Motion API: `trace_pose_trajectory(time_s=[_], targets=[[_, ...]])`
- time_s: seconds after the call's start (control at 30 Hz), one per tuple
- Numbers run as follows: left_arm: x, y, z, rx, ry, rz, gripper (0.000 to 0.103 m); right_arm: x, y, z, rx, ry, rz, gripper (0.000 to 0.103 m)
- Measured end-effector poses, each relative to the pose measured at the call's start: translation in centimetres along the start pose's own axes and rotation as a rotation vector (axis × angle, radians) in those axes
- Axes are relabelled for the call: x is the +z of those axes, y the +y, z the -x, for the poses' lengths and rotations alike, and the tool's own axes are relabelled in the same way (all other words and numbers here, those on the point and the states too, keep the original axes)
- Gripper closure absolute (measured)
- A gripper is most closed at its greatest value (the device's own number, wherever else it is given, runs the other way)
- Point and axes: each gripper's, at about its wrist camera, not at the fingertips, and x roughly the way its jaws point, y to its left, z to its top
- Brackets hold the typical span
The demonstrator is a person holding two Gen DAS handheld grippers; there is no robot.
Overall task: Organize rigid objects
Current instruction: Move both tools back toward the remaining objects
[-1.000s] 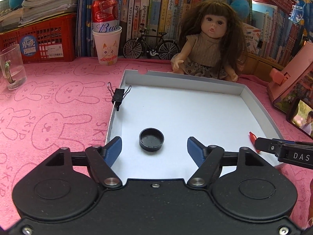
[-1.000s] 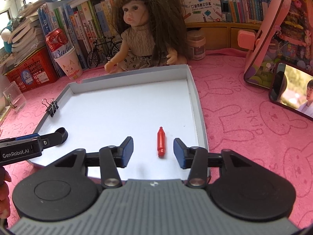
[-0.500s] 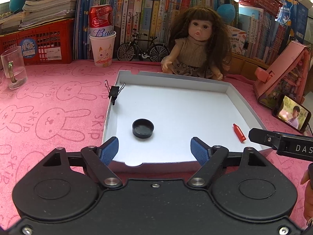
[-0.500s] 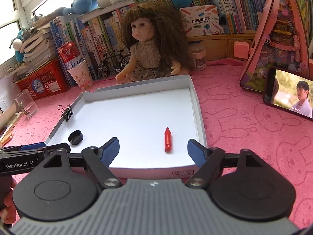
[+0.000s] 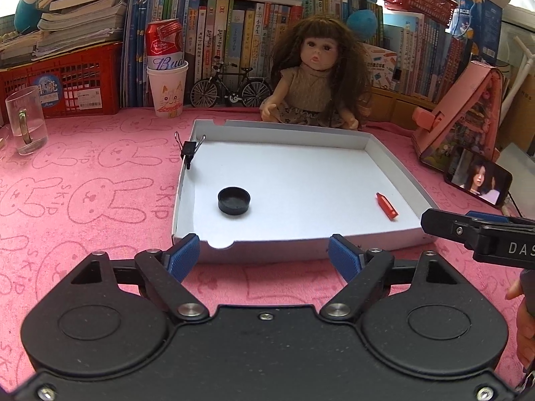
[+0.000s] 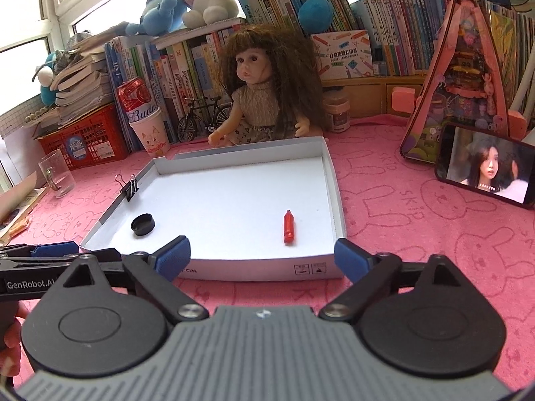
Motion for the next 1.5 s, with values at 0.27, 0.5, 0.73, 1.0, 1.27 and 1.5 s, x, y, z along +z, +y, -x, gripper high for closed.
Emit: trace_pose_trajectory(time_s=[0.27,0.5,0.73,1.0,1.27,1.5], targets=[[-1.3,-0.2,1.5,-0.027,-0.038,-0.014,0.016,-1.2,0.8,1.8,0.001,-0.034,0.04,0.0],[-2.3,-0.1,2.3,-0.031,-0.043,-0.02,0.015,-2.5,1.1,2.8,-0.014,-0.044,0.053,0.0],[-3.3,0.9,3.0,-0.027,-0.05,-0.008,0.015,-3.9,0.9,3.6,-0.038,-0.067,0.048,0.0],[-5.0,1.1,4.4,-0.007,-0.067,-0.021,0.015,-5.8,0.9,4.8,-0.055,-0.102,0.057,0.0],[-7.8,1.1,5.6,0.005,-0.059,-0.055,0.015,-7.6,-0.4,5.9,-0.08,-0.117,0.004,0.0],[-9.0,1.8,6.4,-0.013,-0.049,-0.036,0.02,-9.0,-1.4,6.6,-0.116,-0.112,-0.028,0.0]])
